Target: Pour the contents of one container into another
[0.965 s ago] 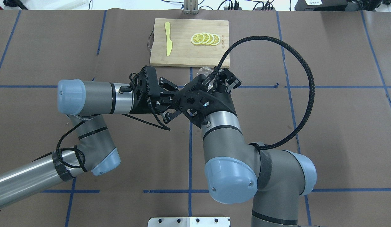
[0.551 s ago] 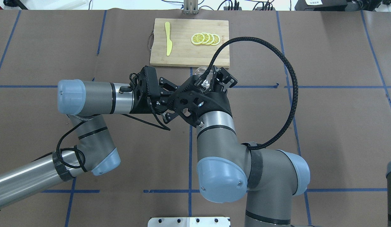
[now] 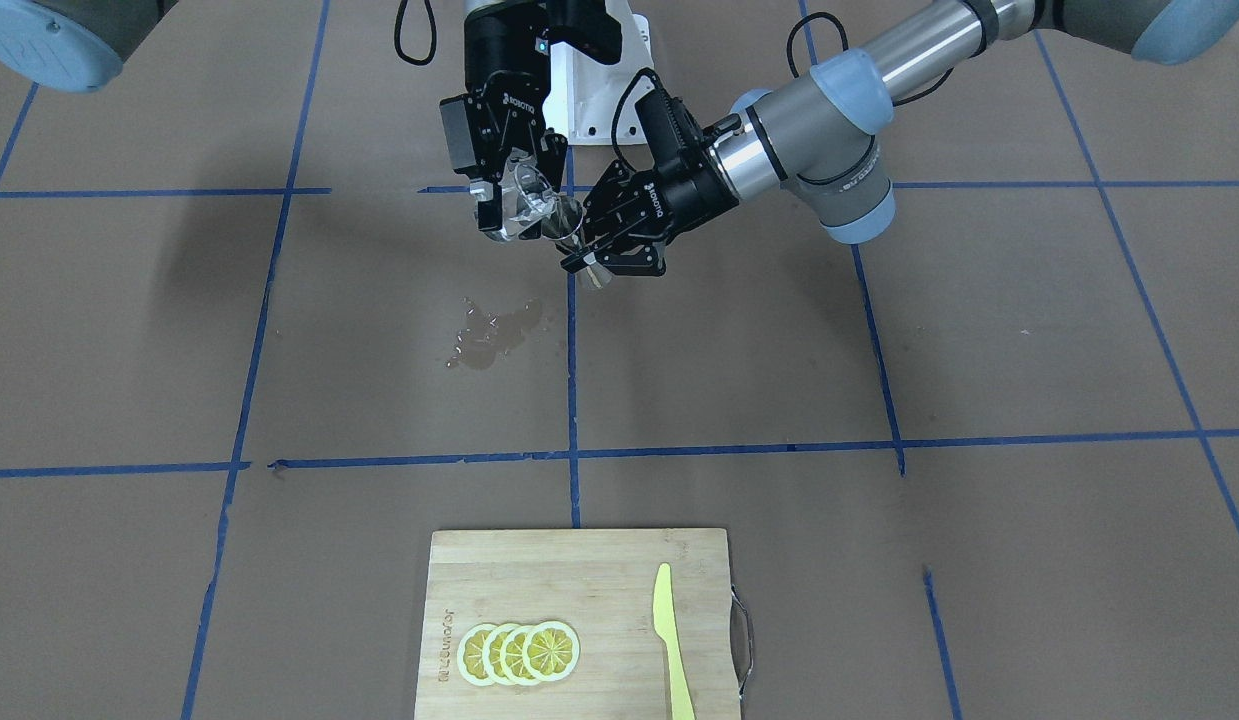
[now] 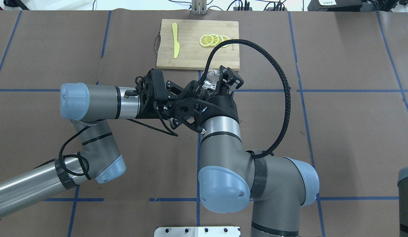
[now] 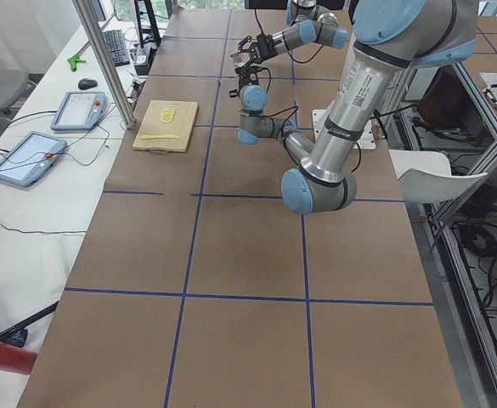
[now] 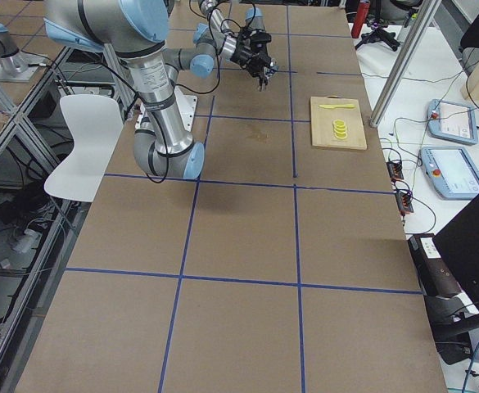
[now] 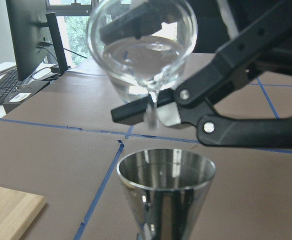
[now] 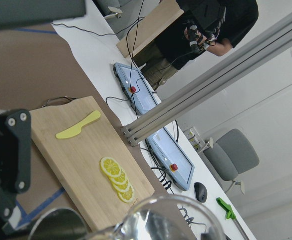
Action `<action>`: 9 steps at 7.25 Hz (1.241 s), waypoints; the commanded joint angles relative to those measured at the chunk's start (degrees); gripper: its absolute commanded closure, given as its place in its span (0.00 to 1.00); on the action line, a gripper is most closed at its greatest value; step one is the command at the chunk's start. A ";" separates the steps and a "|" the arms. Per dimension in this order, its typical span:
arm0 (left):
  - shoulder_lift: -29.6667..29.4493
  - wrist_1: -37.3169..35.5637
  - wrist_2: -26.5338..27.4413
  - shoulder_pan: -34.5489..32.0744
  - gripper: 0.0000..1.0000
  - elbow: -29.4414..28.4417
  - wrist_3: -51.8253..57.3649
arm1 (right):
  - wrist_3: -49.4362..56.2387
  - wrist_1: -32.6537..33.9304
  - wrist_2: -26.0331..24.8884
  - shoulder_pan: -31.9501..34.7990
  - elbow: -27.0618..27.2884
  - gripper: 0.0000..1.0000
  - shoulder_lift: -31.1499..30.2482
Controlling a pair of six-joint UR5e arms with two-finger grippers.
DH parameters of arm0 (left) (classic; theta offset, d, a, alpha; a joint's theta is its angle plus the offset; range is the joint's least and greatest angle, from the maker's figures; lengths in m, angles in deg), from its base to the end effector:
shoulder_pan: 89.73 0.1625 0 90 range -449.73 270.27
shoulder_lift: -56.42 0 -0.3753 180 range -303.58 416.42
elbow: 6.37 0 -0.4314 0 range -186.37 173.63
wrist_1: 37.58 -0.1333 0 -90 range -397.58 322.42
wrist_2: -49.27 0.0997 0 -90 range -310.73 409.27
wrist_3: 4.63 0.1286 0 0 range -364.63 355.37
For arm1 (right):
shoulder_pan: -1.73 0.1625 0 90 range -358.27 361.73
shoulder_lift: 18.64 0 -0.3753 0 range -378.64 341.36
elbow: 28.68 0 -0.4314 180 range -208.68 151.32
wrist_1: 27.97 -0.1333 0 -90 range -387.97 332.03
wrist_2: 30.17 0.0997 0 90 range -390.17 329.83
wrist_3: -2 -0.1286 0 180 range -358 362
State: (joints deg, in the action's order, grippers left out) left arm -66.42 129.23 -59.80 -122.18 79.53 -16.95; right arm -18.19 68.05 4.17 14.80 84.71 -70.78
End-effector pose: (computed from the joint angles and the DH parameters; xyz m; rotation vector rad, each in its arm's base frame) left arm 0.5182 -0.4377 0.1418 1.4181 1.2862 0.8493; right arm -0.4858 -0.3586 0.0401 1.2506 -0.0721 -0.3913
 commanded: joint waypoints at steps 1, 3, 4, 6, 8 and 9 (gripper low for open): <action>0.06 0.00 0.00 0.03 1.00 0.06 -0.07 | 0.59 2.32 -0.50 -0.14 -0.01 1.00 0.90; 0.06 0.00 0.00 0.03 1.00 0.06 -0.07 | 0.59 2.50 -0.50 -0.14 -0.01 1.00 0.90; 0.06 0.00 0.00 -0.06 1.00 0.06 -0.07 | 0.59 2.50 -0.50 -0.23 0.07 1.00 0.90; 0.06 0.00 0.00 -0.06 1.00 0.06 0.02 | 2.51 2.50 -0.59 -0.23 0.08 1.00 0.90; 0.06 0.00 0.00 -0.06 1.00 0.06 0.02 | 3.22 2.59 -1.03 -0.23 -0.01 1.00 0.90; 0.06 0.00 0.00 -0.06 1.00 0.06 -0.07 | 3.48 2.59 -1.03 -0.23 -0.01 1.00 0.90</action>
State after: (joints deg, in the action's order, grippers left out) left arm -66.36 129.23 -59.80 -122.25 79.59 -16.95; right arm -15.13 70.62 3.28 14.57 84.74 -69.88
